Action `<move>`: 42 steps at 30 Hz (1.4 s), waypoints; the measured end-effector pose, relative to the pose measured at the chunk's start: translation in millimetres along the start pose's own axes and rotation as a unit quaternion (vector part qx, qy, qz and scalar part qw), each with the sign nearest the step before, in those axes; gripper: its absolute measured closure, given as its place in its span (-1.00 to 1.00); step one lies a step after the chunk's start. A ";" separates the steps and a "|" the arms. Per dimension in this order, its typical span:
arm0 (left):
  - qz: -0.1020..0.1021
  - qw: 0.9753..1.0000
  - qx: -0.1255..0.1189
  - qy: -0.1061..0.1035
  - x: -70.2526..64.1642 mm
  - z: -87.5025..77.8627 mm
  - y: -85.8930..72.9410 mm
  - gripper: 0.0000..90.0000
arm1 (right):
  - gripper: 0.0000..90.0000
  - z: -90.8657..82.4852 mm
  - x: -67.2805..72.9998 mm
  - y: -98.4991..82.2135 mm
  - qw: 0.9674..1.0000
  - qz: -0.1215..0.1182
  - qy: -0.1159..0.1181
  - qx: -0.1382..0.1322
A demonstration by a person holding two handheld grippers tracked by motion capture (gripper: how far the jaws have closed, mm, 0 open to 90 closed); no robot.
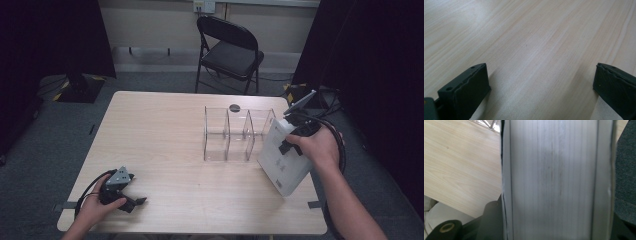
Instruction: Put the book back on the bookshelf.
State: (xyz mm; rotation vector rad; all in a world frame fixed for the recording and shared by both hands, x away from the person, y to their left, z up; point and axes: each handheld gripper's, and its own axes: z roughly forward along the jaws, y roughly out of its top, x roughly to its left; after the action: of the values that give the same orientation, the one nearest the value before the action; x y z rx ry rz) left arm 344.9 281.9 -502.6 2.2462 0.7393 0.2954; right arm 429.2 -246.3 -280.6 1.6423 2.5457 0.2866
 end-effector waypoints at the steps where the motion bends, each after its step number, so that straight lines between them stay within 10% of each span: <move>1: 0.000 1.000 0.000 0.000 0.0 0.0 0.0 -1.00 | 0.17 0.1 0.5 1.4 1.000 -0.005 -0.001 0.000; 42: 0.000 1.000 0.000 0.000 -0.1 0.0 0.0 -1.00 | 0.17 8.2 6.3 47.1 1.000 0.025 -0.001 0.001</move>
State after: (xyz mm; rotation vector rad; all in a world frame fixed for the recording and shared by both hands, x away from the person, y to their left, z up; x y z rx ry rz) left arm 344.8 281.9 -502.6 2.2461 0.7403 0.2958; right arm 470.1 -220.9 -278.6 1.7084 2.5058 0.2869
